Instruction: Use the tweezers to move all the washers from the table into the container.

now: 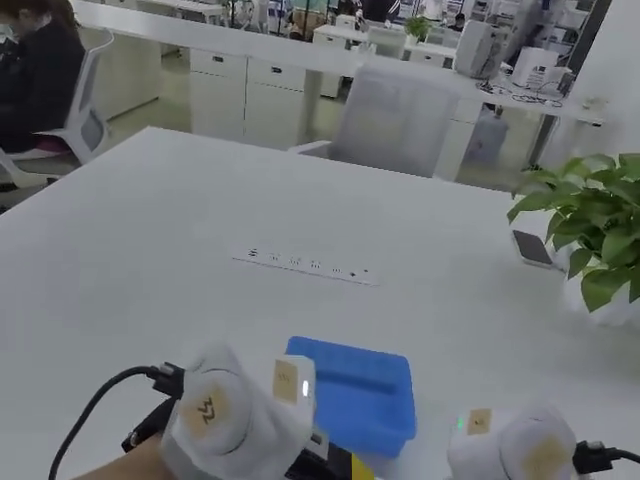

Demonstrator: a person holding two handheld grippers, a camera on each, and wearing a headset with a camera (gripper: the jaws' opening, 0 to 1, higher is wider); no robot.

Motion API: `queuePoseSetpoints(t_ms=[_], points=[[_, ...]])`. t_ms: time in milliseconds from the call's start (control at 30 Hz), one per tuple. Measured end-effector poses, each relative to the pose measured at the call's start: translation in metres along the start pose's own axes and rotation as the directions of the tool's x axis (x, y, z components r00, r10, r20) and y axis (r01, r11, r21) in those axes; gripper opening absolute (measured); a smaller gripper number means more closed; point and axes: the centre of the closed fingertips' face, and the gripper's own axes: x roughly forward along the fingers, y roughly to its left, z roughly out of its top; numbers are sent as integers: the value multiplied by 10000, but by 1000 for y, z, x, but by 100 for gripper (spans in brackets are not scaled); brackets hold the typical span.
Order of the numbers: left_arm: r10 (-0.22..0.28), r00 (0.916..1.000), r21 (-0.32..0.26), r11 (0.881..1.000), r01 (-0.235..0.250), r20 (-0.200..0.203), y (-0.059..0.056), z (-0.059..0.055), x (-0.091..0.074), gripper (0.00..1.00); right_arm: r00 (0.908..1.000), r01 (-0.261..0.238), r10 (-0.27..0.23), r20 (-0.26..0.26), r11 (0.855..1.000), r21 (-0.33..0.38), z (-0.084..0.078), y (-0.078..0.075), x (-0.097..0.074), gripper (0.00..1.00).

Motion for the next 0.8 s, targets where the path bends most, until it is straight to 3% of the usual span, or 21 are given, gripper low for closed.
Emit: queuePoseSetpoints(t_ms=[167,267,467,533,633,700,733,800], points=[[199,9971,344,9993,-174,-728,5,-24,6,0,9985,367,-374,-400,9992,-180,-7,-7,14,9],[313,9865,915,9957,-167,-1605,8,-45,6,0,9971,600,-603,-473,9982,-66,-11,-10,24,9],[162,9801,592,9982,-46,-1978,9,-67,11,0,9958,829,-807,-429,9951,531,-17,-11,40,11],[151,9701,917,9958,74,-2422,8,-77,10,0,9958,894,-876,-263,9929,784,-17,-11,40,13],[138,9660,704,9975,45,-2580,10,-87,10,0,9948,1011,-990,-239,9881,1159,-19,-10,34,21],[133,9587,558,9984,26,-2842,11,-97,8,0,9920,1257,-1260,-76,9808,1493,-21,-9,26,25],[200,9486,692,9976,20,-3157,13,-104,7,0,9915,1285,-1305,-1,9764,1737,-22,-7,24,26],[183,9388,614,9981,31,-3439,12,-111,9,0,9866,1531,-1619,183,9597,2358,-26,-5,16,29]])
